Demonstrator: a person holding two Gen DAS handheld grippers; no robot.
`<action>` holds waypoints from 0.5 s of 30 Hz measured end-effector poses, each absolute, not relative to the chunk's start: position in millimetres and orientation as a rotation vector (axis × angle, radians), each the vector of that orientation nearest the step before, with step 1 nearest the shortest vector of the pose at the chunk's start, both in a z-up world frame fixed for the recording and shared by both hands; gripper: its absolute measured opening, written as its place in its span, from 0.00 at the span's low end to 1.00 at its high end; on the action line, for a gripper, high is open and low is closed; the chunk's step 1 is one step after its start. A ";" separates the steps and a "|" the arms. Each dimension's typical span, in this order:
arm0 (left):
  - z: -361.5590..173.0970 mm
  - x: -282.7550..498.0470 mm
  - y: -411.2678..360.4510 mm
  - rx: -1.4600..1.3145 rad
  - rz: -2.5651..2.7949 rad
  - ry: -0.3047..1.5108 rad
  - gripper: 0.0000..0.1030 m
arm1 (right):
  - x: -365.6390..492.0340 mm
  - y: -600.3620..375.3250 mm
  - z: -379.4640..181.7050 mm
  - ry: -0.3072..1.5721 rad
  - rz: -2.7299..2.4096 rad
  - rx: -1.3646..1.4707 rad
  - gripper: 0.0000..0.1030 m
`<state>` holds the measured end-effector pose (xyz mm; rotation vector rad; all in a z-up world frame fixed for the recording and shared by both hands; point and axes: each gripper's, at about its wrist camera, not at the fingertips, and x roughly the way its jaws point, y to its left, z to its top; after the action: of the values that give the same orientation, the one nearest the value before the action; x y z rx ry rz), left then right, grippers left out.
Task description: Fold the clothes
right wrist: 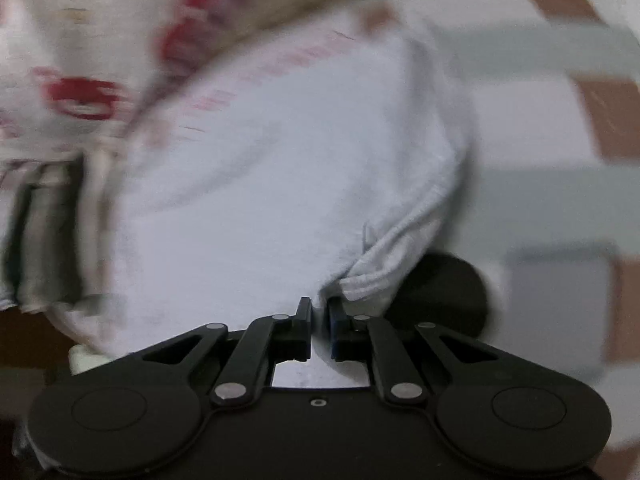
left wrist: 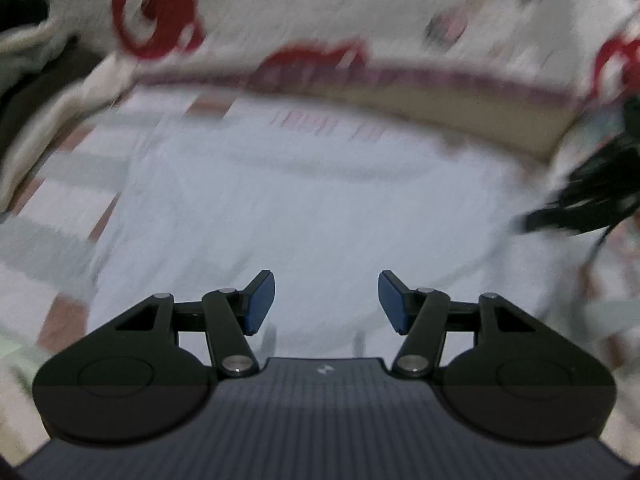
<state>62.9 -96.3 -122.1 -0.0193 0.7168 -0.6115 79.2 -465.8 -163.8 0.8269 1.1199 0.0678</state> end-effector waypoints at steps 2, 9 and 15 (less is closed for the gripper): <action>-105.8 56.2 -105.6 -0.028 -0.704 0.627 0.64 | 88.9 -459.0 -150.7 1.025 0.161 0.845 0.10; -125.5 62.9 -147.4 0.000 -0.835 0.637 0.67 | 114.4 -429.0 -117.9 0.874 0.382 0.752 0.10; -143.1 60.8 -196.2 0.191 -0.918 0.647 0.78 | 114.6 -415.7 -122.1 0.932 0.427 0.674 0.10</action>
<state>60.8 -196.2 -143.1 0.1910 0.6473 -0.9182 114.6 -415.7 -122.1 0.6736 0.9316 0.4266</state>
